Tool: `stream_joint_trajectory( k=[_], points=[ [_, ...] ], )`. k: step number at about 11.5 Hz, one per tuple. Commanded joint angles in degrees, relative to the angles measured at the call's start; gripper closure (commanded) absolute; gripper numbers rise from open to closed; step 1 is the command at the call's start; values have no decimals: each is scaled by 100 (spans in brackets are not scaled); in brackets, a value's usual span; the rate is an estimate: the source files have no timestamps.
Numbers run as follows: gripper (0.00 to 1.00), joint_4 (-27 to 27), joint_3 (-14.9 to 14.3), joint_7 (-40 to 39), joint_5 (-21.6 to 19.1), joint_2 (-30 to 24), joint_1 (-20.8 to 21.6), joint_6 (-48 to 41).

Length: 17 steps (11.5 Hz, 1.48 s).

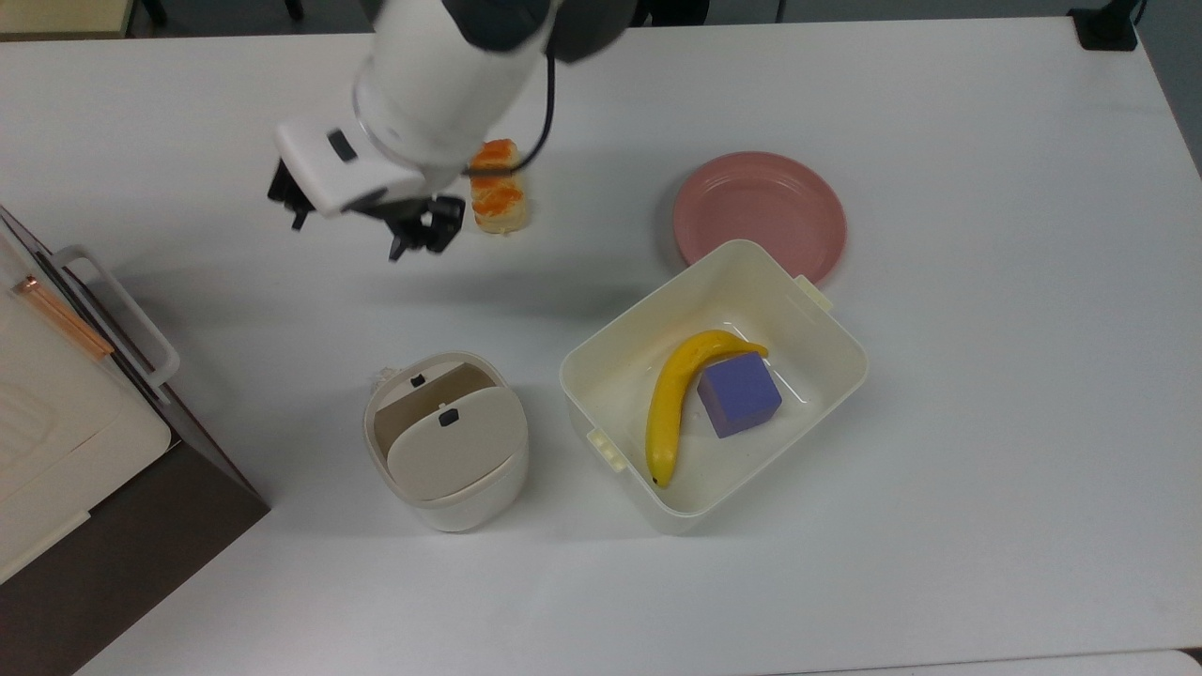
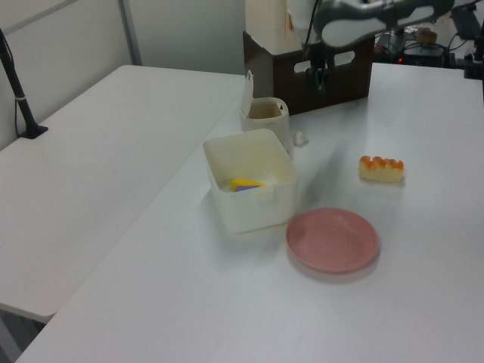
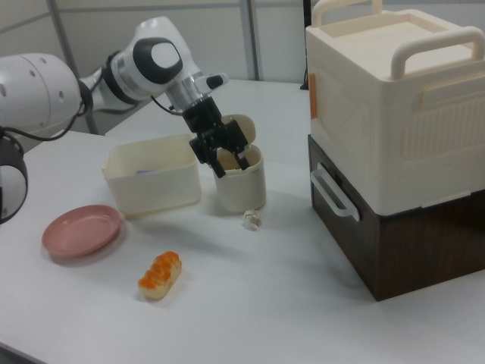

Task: Grab it up and put it in the trash
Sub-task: 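Move the gripper toward the small white scrap beside the trash bin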

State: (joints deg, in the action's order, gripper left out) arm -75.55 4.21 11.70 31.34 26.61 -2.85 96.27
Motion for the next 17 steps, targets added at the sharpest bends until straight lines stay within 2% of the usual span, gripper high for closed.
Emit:
stream_joint_trajectory(
  k=[1,4,6,9,12,15,17],
  points=[
    [12,-196,36,315,521,116,-31,462],
    [12,-389,44,385,987,318,-48,813],
    [10,-968,88,893,1207,231,-110,1645],
    [4,-1680,299,730,1199,125,-364,2466],
    [4,-1726,395,140,1050,116,-365,2467],
    [11,-1735,396,-376,1050,142,-374,2467],
    [11,-1692,396,-467,1076,186,-374,2476]
  ],
)
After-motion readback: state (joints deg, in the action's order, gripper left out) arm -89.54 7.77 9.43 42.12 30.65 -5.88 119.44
